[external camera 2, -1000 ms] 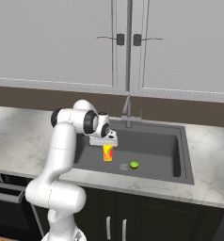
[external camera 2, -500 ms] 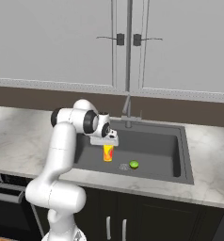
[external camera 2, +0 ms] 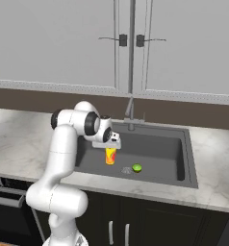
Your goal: Pick the cup and tupperware and place them in the sink. Then turn on the water.
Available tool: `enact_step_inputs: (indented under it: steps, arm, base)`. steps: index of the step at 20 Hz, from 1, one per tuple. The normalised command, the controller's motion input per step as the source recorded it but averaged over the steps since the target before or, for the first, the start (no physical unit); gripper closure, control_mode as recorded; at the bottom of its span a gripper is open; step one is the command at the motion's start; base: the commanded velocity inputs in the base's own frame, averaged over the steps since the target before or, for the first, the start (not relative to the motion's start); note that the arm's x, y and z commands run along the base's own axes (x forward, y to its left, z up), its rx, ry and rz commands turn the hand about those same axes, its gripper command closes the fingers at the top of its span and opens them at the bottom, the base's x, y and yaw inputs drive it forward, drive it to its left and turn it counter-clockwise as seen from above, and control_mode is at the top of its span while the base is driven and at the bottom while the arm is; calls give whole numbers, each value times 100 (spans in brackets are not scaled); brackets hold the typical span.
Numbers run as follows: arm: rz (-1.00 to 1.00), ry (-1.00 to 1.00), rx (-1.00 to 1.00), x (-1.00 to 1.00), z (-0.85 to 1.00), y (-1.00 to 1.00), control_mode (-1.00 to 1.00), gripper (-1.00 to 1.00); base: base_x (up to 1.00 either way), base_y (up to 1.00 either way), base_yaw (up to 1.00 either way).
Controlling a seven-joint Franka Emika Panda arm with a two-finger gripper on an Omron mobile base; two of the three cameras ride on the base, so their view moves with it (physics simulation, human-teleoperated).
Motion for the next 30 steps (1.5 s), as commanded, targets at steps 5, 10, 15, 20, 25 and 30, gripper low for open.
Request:
enact_step_inputs:
  steps: [5, 10, 15, 20, 25, 30]
  arm:
    - [0, -16, 0, -4, 0, 0, -100, 100]
    - [0, -3, 0, -2, -5, 0, -100, 100]
    - [0, 0, 0, 0, -2, 0, -100, -100]
    - [0, 0, 0, 0, 0, 0, -100, -100]
    - [0, 0, 0, -3, 13, 0, -100, -100]
    - [0, 0, 0, -5, 36, 0, -100, -100]
  base:
    - [0, 0, 0]
    - [0, 0, 0]
    - [0, 0, 0]
    - [0, 0, 0]
    - [0, 0, 0]
    - [0, 0, 0]
